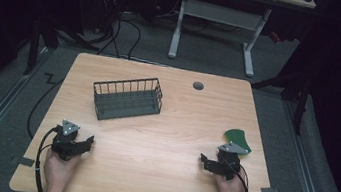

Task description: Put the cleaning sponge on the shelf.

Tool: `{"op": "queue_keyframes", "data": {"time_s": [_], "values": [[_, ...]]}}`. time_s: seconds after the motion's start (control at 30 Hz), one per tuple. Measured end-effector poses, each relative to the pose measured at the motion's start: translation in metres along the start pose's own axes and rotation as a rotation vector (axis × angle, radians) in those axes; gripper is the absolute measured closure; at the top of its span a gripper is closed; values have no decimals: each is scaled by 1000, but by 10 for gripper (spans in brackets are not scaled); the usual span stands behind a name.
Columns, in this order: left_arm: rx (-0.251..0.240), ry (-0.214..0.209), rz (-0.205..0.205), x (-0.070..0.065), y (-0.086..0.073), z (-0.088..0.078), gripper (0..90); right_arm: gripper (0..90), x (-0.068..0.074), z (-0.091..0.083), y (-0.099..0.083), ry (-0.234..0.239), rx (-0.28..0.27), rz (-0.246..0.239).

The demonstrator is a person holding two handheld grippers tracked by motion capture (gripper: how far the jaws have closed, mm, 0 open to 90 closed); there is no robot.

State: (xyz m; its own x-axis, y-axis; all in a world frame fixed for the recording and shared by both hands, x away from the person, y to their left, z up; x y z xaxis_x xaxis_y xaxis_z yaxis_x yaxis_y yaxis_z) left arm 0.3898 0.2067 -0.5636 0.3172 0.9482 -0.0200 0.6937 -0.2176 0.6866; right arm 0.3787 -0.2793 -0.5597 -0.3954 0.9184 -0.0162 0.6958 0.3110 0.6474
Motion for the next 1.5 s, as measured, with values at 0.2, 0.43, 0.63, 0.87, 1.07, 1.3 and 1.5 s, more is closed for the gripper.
{"op": "queue_keyframes", "data": {"time_s": [0.2, 0.43, 0.63, 0.87, 1.07, 1.3, 1.5], "values": [[-7, -43, -29, 3, 0, -1, 298, 231, -1, 0, 0, 2, -4, 8], [5, -19, 12, -1, 1, 1, 289, 231, -1, 0, 0, 2, -4, 2], [-4, -63, 4, 1, 2, 1, 291, 228, -3, -2, 1, 32, 17, -16], [3, -83, -16, 4, 4, 0, 339, 367, -2, -4, 8, 57, -8, -9], [-9, -87, -11, 2, 9, 0, 365, 430, 0, -7, 21, 74, -37, -8], [-24, -94, -20, 0, 15, -2, 384, 474, 1, -7, 34, 93, -54, -13], [-30, -93, -4, -5, 25, -5, 398, 579, 7, -11, 56, 152, -86, -25]]}}
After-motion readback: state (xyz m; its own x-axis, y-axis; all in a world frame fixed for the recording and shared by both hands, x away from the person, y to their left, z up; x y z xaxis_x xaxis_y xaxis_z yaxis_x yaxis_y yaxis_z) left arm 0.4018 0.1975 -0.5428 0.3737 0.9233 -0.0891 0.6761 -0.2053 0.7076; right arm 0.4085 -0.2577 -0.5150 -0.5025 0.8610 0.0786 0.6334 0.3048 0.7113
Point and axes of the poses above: each handheld gripper's, and its own axes: z roughly forward along the jaws, y roughly out of its top, x roughly to its left, the point moved 4 cm from there along z, roughly forward along the jaws, and after that the axes turned 5 degrees about x, right-handed, at the moved point
